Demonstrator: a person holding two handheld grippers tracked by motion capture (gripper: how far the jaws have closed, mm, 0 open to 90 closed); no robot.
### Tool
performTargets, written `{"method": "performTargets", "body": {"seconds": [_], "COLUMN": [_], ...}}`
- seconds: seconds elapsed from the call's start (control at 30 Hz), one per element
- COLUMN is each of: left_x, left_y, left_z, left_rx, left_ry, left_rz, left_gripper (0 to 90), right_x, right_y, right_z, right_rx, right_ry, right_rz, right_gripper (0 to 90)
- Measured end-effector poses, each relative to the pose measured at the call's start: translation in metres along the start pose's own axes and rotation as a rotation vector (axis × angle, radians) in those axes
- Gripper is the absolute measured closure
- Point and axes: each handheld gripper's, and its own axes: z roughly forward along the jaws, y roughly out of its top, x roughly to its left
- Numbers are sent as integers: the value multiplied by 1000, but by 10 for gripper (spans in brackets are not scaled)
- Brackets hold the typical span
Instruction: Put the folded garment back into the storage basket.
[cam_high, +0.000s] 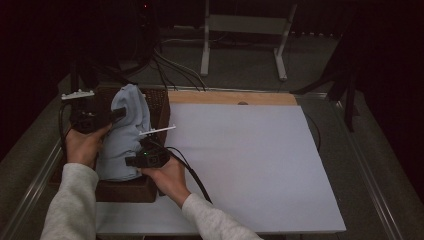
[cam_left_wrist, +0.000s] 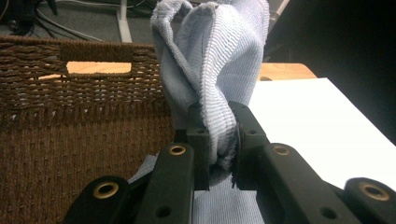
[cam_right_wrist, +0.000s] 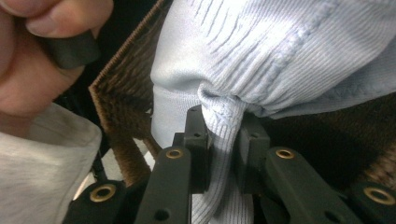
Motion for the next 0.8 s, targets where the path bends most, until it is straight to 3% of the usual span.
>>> {"method": "performTargets", "body": {"seconds": [0.8], "left_x": [10], "left_y": [-4], "left_z": [-8], "left_rx": [10], "left_ry": [24], "left_rz": [-9], "left_gripper": [804], "right_x": [11], "right_y": [0], "right_z": [10], "right_rx": [32], "right_ry": [-31], "right_rz": [-21], "right_gripper": [778]}}
